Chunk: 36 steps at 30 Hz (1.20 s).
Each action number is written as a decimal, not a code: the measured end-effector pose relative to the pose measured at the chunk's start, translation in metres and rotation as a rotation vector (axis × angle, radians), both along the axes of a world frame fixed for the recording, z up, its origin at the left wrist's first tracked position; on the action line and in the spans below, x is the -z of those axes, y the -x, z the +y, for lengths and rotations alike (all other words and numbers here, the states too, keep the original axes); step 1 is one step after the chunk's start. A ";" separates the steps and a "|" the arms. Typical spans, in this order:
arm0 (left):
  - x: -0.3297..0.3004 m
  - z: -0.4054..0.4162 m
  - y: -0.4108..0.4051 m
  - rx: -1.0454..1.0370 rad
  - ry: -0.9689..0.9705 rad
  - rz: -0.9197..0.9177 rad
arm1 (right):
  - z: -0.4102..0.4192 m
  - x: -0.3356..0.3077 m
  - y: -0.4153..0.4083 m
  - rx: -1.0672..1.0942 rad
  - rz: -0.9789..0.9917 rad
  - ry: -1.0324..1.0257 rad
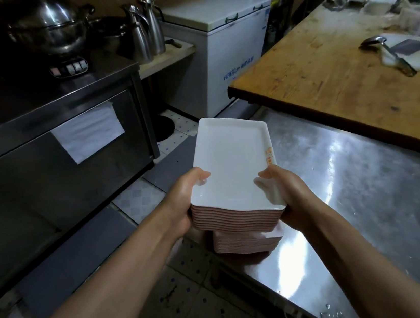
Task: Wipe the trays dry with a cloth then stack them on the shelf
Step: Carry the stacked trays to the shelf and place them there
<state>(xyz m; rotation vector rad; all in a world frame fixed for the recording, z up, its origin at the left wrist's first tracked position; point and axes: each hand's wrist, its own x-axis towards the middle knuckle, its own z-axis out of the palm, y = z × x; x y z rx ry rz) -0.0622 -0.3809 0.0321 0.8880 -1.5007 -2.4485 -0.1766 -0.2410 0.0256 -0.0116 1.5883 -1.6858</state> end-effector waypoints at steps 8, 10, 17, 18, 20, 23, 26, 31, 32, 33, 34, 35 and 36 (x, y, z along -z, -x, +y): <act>-0.070 -0.012 -0.007 -0.053 0.052 0.061 | -0.020 -0.083 0.005 -0.042 0.081 0.067; -0.086 -0.016 -0.012 -0.066 0.059 0.095 | -0.026 -0.099 0.003 -0.072 0.089 0.101; -0.125 -0.045 -0.037 -0.140 0.061 0.200 | -0.067 -0.133 -0.007 -0.214 0.207 0.161; -0.128 -0.053 -0.040 -0.150 0.069 0.199 | -0.077 -0.136 -0.008 -0.226 0.225 0.161; -0.131 -0.072 -0.045 -0.178 0.096 0.212 | -0.097 -0.139 -0.012 -0.252 0.248 0.170; -0.132 -0.113 -0.051 -0.200 0.131 0.235 | -0.136 -0.141 -0.019 -0.285 0.279 0.235; -0.130 -0.163 -0.056 -0.177 0.152 0.264 | -0.182 -0.140 -0.028 -0.273 0.315 0.246; -0.133 -0.250 -0.057 -0.120 0.161 0.257 | -0.261 -0.137 -0.038 -0.176 0.321 0.295; -0.134 -0.265 -0.055 -0.104 0.176 0.263 | -0.275 -0.137 -0.038 -0.147 0.328 0.282; -0.135 -0.278 -0.053 -0.092 0.187 0.273 | -0.287 -0.136 -0.037 -0.123 0.334 0.266; -0.135 -0.291 -0.049 -0.080 0.190 0.285 | -0.298 -0.136 -0.035 -0.109 0.338 0.252; -0.135 -0.302 -0.044 -0.065 0.188 0.292 | -0.307 -0.136 -0.032 -0.102 0.338 0.243; -0.135 -0.311 -0.039 -0.048 0.186 0.297 | -0.316 -0.136 -0.027 -0.099 0.339 0.240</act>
